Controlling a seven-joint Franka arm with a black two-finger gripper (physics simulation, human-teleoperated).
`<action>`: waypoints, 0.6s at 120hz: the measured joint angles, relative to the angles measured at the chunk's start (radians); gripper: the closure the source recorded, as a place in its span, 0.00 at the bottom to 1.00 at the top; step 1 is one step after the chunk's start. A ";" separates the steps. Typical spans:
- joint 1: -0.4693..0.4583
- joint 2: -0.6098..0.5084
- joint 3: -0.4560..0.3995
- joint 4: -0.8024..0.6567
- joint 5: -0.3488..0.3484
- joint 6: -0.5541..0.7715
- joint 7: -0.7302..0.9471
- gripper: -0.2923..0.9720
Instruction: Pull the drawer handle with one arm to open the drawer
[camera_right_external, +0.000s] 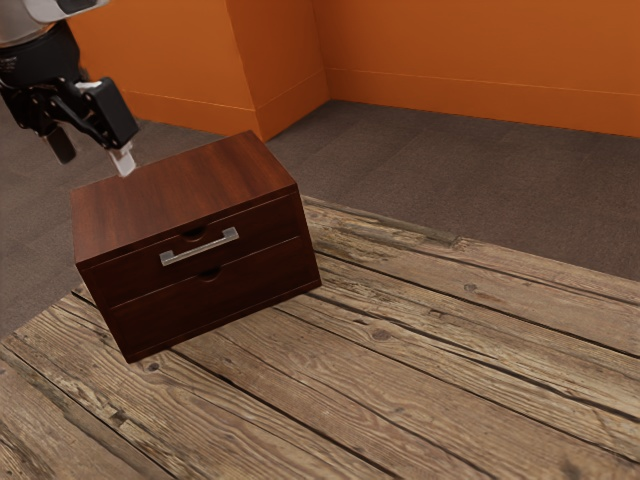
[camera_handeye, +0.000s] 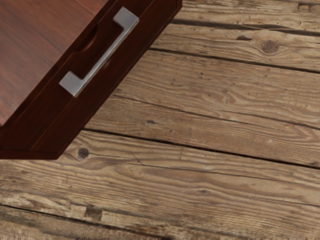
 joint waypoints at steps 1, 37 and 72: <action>0.000 -0.001 0.000 0.000 0.001 -0.003 0.001 0.24; -0.001 0.088 -0.041 -0.014 0.029 0.059 0.122 0.25; 0.012 0.111 -0.038 -0.144 0.083 0.402 0.430 0.24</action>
